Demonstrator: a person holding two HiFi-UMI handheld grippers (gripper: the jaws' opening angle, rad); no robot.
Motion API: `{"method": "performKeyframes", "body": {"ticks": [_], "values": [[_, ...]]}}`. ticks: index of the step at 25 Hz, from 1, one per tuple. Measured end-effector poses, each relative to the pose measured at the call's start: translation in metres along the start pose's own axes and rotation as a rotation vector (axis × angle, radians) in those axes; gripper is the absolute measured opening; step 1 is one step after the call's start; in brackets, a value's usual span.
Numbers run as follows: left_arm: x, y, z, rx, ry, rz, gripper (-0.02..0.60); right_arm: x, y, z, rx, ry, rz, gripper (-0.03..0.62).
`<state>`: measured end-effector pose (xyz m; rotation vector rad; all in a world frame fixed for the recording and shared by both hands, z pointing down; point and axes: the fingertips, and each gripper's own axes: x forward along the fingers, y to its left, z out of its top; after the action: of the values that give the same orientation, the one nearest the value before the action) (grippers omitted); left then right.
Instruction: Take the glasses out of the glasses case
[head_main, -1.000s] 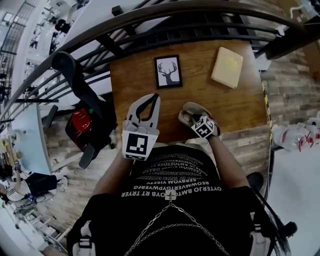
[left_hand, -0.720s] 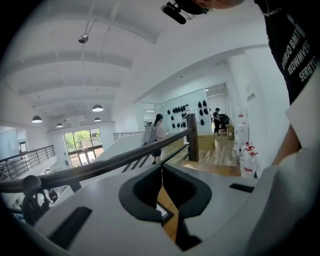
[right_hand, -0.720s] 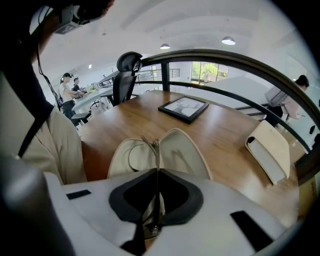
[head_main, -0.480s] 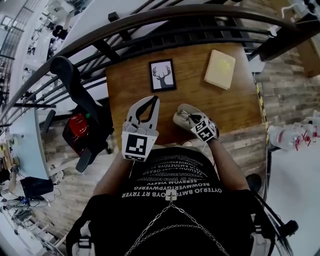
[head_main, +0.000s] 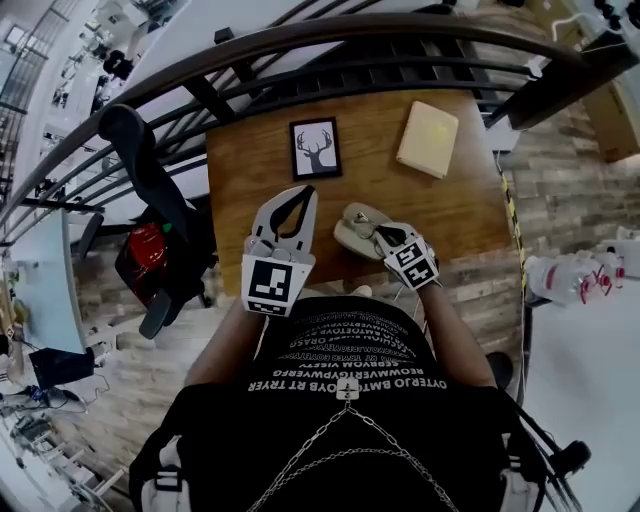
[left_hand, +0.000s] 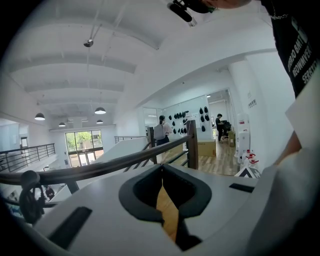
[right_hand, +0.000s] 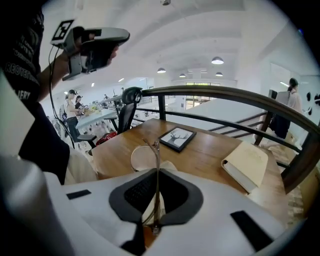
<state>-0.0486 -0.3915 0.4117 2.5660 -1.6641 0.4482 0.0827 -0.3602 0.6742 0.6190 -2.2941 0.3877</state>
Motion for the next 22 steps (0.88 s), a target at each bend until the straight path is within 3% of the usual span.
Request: {"method": "performKeyframes", "body": {"ticks": [11, 22], "values": [[-0.026, -0.019, 0.004, -0.024, -0.03, 0.04, 0.029, -0.073, 0.014, 0.06, 0.026, -0.232, -0.009, 0.027], [-0.04, -0.041, 0.016, -0.02, -0.06, 0.042, 0.029, -0.17, 0.029, 0.139, -0.033, -0.497, -0.044, 0.026]]}}
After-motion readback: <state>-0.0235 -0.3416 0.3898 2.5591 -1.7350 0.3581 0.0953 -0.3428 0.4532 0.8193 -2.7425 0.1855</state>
